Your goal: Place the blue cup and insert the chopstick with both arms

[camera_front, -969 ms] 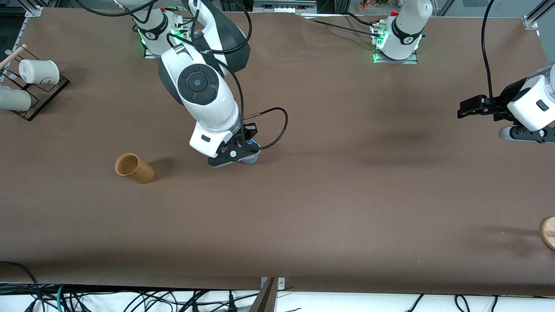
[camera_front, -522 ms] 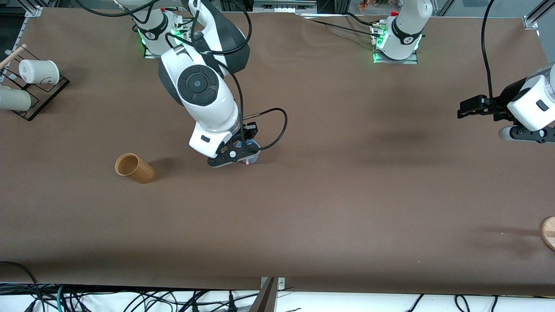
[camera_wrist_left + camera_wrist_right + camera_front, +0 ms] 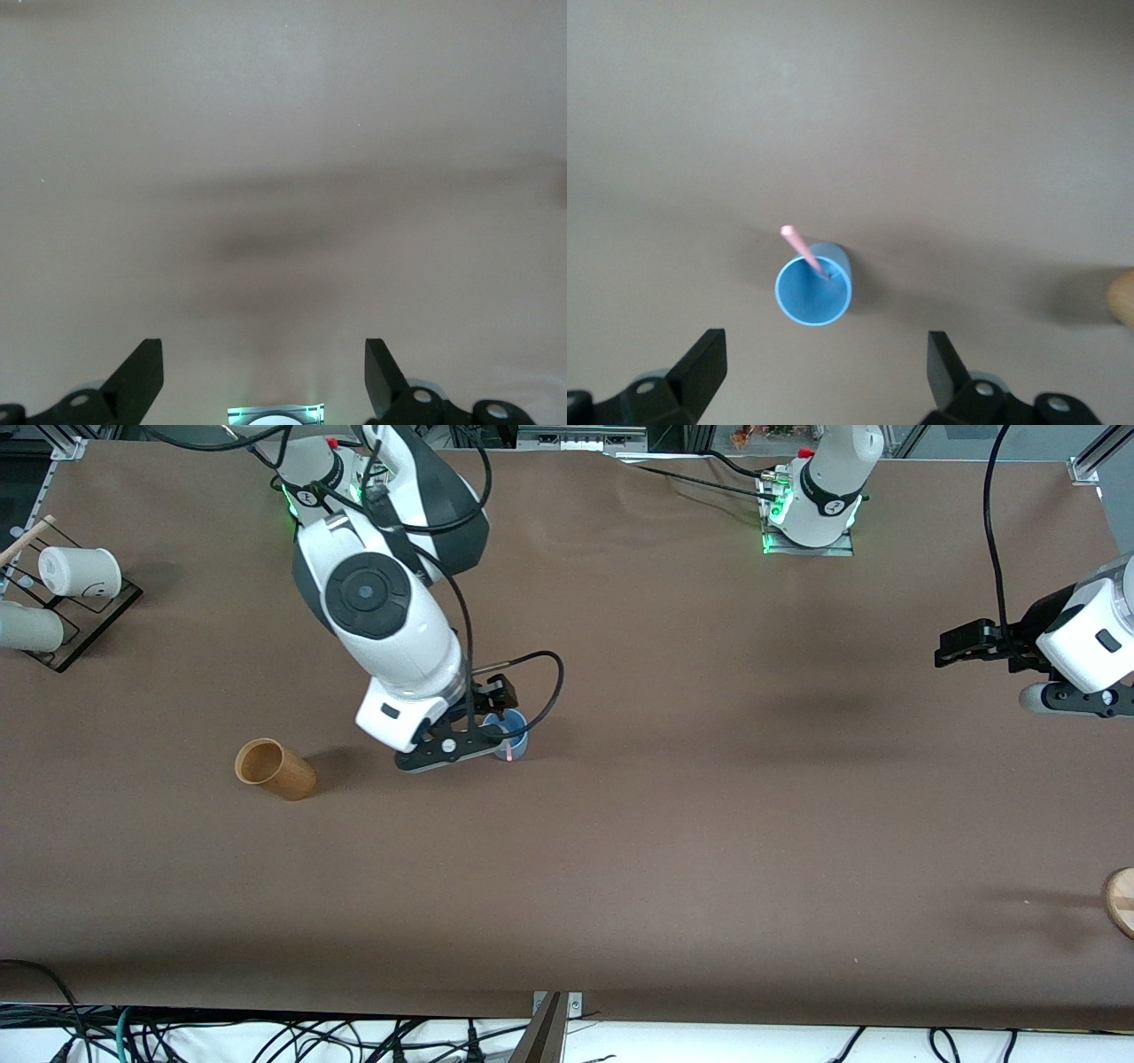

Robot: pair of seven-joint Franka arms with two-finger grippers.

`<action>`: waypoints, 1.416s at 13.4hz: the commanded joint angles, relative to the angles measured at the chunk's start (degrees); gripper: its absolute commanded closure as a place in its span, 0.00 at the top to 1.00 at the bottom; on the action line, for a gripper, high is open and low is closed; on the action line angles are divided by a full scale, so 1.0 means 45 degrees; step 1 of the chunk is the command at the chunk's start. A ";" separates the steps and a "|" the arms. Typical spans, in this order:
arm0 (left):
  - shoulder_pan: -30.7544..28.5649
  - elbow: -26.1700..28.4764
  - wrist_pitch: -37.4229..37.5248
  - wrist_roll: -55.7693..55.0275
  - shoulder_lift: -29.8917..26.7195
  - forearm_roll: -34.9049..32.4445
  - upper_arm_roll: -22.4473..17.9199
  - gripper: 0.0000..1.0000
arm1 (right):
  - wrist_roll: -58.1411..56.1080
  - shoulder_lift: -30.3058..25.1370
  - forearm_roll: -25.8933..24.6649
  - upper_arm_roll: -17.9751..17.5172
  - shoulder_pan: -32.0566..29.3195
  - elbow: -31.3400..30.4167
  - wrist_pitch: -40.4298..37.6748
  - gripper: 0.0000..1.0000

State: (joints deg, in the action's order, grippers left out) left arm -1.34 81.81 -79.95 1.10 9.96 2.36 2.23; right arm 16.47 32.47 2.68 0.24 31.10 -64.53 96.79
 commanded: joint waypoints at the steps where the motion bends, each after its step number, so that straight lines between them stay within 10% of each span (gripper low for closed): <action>1: -0.0092 0.0004 -0.0045 0.0243 -0.0064 -0.0074 0.0070 1.00 | -0.0163 -0.0885 0.0165 0.0763 -0.0114 -0.0385 -0.1268 1.00; 8: -0.0092 0.0004 -0.0045 0.0243 -0.0064 -0.0074 0.0070 1.00 | -0.2175 -0.1336 0.0244 0.2699 -0.0679 -0.0717 -0.2252 1.00; 19: -0.0054 -0.0016 -0.0103 0.0224 -0.0064 -0.0055 0.0070 1.00 | -0.2174 -0.7116 0.0049 0.0262 -0.6046 -0.8276 0.2651 1.00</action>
State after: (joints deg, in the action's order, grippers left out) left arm -1.36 81.81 -80.05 1.10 9.98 2.36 2.24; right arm 6.73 6.29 2.73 4.73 8.07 -95.39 106.22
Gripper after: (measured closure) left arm 0.000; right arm 0.000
